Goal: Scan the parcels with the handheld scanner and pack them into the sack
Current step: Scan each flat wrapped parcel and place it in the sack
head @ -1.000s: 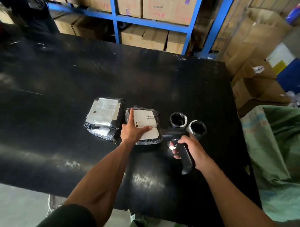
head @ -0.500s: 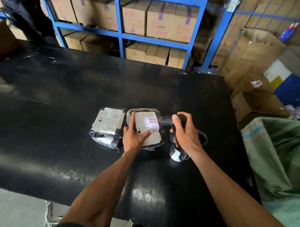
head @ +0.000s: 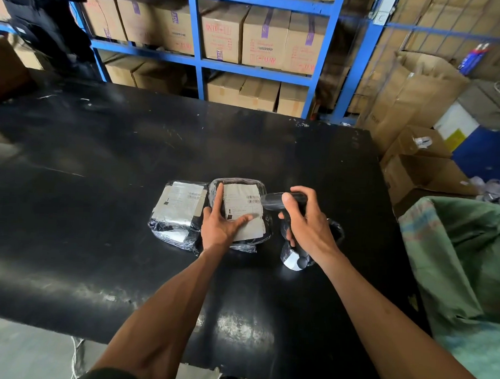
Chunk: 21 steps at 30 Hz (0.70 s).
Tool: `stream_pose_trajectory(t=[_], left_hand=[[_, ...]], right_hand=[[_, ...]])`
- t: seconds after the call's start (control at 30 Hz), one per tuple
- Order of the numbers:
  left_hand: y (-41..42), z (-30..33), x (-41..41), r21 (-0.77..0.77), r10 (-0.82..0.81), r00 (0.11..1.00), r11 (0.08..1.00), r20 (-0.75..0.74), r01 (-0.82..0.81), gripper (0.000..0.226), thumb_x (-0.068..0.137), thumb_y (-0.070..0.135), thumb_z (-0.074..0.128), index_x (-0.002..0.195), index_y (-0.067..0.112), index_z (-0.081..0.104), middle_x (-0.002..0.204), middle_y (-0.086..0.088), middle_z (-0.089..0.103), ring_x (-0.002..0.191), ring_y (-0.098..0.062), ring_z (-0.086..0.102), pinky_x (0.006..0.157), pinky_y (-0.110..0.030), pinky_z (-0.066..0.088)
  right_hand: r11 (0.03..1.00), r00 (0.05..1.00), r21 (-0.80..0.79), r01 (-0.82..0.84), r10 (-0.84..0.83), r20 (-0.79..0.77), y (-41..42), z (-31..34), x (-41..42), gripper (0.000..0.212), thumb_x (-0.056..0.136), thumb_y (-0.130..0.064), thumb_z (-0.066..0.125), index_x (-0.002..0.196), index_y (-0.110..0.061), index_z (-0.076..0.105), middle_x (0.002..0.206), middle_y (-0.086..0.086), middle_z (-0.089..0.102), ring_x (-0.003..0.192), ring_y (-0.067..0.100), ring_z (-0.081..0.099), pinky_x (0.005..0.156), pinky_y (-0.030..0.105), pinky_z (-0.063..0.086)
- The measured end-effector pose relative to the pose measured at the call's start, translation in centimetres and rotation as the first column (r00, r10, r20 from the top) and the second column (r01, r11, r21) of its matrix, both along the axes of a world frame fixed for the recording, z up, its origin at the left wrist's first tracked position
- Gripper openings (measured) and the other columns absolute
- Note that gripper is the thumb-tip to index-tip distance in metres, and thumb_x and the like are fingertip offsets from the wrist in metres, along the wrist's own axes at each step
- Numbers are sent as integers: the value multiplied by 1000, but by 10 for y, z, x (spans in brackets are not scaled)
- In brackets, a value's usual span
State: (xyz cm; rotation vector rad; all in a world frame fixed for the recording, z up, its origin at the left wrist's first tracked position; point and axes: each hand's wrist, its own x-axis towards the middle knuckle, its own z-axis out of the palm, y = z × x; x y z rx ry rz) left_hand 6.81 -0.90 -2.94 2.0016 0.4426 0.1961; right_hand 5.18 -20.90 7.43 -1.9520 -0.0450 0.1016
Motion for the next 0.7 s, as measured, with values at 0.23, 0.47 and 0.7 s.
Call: stream_pose_trajectory(t=[0.23,0.47,0.7], left_hand=[[13,3,8,-139,112,993,985,33,-107,121,46,70,88,150,57,26,121,-1,54,124,-25,56,111,-39,42],[33,-2,2,-142,135,988,982,73,-123,120,45,76,87,147,61,24,129,1,61,121,-17,59,109,-40,47],[33,-1,-14,-104,85,993,992,78,-76,122,45,76,87,149,55,27,138,5,56,129,-13,52,112,-28,39]], right_hand=[[991,976,-117,-67,41,-214,-17,-49,-20,49,92,-18,66,130,-38,42,100,6,70,67,25,77,62,46,65],[838,909,-510,-195,-42,-416,-19,-125,-59,65,84,-33,76,137,-24,40,121,11,67,112,35,65,92,39,51],[869,872,-473,-141,-117,-475,-10,-153,-75,71,80,-29,83,135,-17,39,125,15,65,114,36,64,92,35,49]])
